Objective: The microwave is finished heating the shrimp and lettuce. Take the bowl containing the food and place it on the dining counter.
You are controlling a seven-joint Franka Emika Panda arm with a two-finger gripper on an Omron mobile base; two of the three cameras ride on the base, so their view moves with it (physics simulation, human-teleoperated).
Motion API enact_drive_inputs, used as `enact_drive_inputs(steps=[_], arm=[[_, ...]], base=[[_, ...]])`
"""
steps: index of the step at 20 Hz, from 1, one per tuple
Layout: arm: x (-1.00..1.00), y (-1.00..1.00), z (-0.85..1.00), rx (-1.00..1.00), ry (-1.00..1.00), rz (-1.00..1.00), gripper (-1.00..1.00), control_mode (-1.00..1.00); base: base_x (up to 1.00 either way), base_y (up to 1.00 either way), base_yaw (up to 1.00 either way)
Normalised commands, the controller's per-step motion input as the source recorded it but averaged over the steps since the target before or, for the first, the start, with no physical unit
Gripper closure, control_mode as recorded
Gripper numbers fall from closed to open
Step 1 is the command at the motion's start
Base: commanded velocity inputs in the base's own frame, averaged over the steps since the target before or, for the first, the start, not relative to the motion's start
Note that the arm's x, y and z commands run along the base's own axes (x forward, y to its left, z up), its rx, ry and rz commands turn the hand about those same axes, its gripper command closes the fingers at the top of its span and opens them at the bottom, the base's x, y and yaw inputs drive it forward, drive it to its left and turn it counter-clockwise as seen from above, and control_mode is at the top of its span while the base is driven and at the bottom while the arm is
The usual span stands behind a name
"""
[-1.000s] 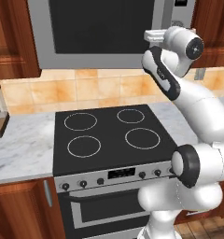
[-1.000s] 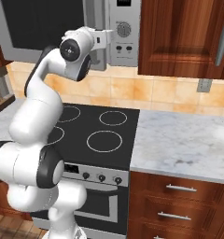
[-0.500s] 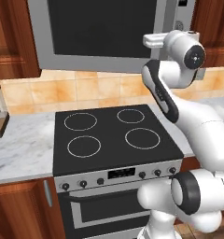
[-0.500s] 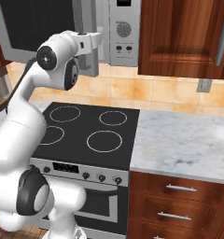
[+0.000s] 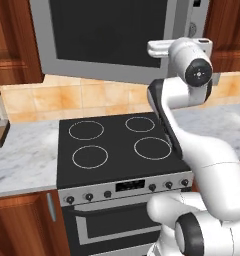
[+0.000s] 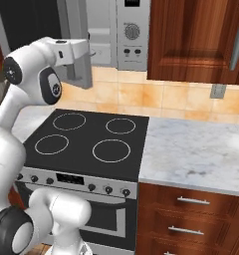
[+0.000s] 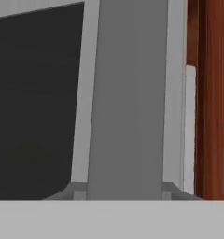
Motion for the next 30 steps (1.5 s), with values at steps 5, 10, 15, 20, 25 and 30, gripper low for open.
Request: enact_drive_inputs(steps=[5, 10, 15, 20, 25, 30], arm=[[-1.00, 0.72, 0.68, -0.11, 0.00, 0.00, 1.00, -1.00], [-1.00, 0.79, 0.31, -0.13, 0.00, 0.00, -1.00, -1.00], [-1.00, 0.36, -0.19, -0.05, -0.07, 0.00, -1.00, -1.00], [-1.00, 0.14, -0.18, -0.02, -0.14, -0.02, -1.00, -1.00], [-1.00, 0.16, -0.09, -0.02, -0.14, -0.09, -1.00, -1.00], [-0.42, 0.16, 0.03, -0.02, -0.03, -0.01, -1.00, -1.00]], base=[[0.00, 0.00, 0.00], [0.00, 0.00, 0.00], [0.00, 0.00, 0.00], [0.00, 0.00, 0.00], [0.00, 0.00, 0.00], [0.00, 0.00, 0.00]])
